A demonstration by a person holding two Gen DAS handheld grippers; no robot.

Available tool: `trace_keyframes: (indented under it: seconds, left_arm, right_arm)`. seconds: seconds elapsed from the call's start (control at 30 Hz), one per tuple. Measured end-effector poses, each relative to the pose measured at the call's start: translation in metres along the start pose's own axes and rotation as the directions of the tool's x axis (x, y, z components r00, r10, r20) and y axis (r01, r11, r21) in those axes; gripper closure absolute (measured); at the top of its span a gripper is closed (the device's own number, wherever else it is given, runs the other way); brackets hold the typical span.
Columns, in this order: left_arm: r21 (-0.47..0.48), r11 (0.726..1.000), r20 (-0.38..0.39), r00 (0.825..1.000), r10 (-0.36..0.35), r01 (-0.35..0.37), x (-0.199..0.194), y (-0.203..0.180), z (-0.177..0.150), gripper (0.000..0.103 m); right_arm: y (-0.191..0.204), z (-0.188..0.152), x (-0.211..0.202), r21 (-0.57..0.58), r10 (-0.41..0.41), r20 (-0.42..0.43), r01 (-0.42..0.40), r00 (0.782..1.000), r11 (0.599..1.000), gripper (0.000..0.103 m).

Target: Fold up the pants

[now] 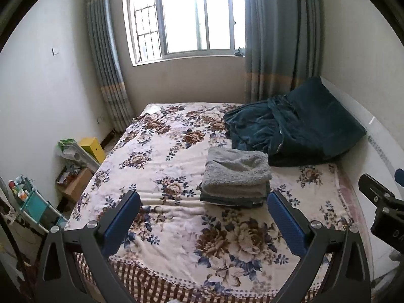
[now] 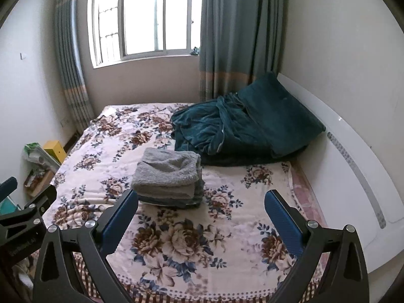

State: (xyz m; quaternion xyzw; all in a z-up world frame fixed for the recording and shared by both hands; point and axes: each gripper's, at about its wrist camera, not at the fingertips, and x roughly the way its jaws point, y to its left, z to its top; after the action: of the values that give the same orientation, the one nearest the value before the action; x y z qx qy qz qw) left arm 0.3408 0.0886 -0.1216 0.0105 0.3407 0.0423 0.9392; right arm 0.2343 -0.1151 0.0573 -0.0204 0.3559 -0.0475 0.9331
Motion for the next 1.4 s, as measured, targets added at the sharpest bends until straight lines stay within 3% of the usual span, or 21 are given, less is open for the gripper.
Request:
trace_keyframes:
  seconds: [0.33, 1.4]
  left_arm:
    - [-0.009, 1.000, -0.038, 0.999, 0.005, -0.005, 0.023, -0.004, 0.002, 0.000]
    - [-0.010, 1.000, -0.014, 1.000, 0.026, -0.026, 0.019, -0.005, 0.014, 0.000]
  right_arm:
    - [0.005, -0.007, 0.041, 0.004, -0.008, -0.052, 0.008, 0.999, 1.000, 0.001]
    - [0.008, -0.016, 0.050, 0.009, 0.010, -0.055, -0.010, 0.998, 1.000, 0.000]
